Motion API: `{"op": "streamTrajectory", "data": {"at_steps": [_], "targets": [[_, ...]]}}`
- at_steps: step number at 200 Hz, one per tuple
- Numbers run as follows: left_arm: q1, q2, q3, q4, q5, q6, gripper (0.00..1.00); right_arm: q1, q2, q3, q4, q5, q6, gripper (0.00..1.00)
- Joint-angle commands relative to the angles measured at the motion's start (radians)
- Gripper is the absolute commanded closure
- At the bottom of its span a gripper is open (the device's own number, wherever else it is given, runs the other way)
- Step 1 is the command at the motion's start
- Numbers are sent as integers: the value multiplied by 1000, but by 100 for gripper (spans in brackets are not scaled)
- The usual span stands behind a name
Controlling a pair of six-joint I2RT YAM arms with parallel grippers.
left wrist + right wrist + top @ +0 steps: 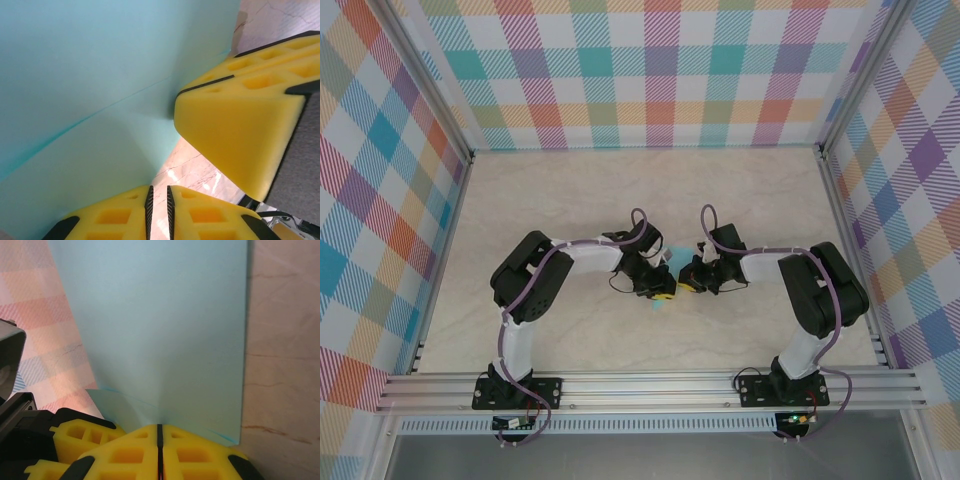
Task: Fold a paper plane with a square sheet of paper (pick it up from the middle)
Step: Third fold the triangle at the center of the table.
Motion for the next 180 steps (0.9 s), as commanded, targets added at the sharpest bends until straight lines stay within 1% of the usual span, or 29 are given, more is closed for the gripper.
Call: {"op": "streamTrajectory", "data": {"at_steps": [1, 15, 82, 180], "targets": [[4, 5, -55, -102, -33, 39, 81, 0, 34, -5, -74, 92, -24, 91], [5, -11, -73, -122, -53, 53, 81, 0, 33, -6, -77, 94, -24, 91], [5, -81, -144, -125, -39, 64, 81, 0, 33, -1, -86, 99, -28, 91], [23, -158, -192, -140, -33, 69, 81, 0, 35, 11, -93, 98, -32, 91]]}}
